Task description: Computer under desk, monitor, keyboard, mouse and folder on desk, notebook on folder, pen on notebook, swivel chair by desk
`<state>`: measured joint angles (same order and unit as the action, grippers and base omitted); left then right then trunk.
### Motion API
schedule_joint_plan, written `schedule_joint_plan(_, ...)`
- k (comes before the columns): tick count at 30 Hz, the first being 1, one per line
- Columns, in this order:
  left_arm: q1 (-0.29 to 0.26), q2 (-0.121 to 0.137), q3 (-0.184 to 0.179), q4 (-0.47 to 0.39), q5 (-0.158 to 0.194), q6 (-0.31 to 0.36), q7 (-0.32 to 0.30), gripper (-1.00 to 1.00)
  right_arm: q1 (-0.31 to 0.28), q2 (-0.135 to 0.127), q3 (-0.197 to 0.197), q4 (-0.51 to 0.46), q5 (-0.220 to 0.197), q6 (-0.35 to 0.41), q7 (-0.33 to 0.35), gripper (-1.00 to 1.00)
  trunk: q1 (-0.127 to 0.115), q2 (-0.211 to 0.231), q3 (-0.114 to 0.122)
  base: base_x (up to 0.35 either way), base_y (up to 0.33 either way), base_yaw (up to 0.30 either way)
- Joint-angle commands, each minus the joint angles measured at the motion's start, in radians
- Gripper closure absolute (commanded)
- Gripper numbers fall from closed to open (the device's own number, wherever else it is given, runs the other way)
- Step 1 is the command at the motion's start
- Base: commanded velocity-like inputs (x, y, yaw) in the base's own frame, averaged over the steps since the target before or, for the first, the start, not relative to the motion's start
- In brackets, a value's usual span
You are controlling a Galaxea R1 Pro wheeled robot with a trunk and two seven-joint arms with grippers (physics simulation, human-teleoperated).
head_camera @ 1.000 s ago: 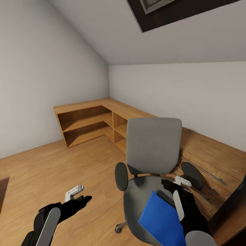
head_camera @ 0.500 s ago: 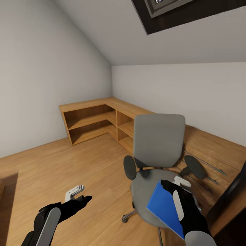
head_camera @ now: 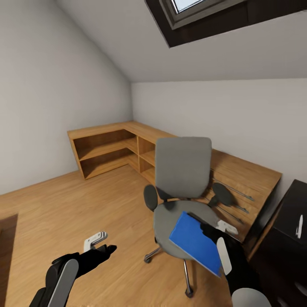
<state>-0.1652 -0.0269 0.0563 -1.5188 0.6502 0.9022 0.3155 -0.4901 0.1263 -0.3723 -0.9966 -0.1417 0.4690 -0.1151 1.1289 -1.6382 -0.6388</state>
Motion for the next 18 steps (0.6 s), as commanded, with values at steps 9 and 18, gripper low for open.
schedule_joint_plan(9, 0.000, -0.004, -0.005, -0.001, -0.094, -0.016, 0.009, -1.00, -0.001, 0.000, -0.002, 0.006, -0.063, 0.009, -0.006, -1.00, -0.001, -0.001, 0.005, -0.321, 0.035, -0.236)
schedule_joint_plan(18, 0.000, -0.004, -0.006, -0.007, -0.103, -0.083, 0.003, -1.00, 0.000, -0.002, -0.002, 0.023, -0.122, 0.013, 0.002, -1.00, -0.001, -0.001, 0.010, -0.334, 0.130, -0.257)
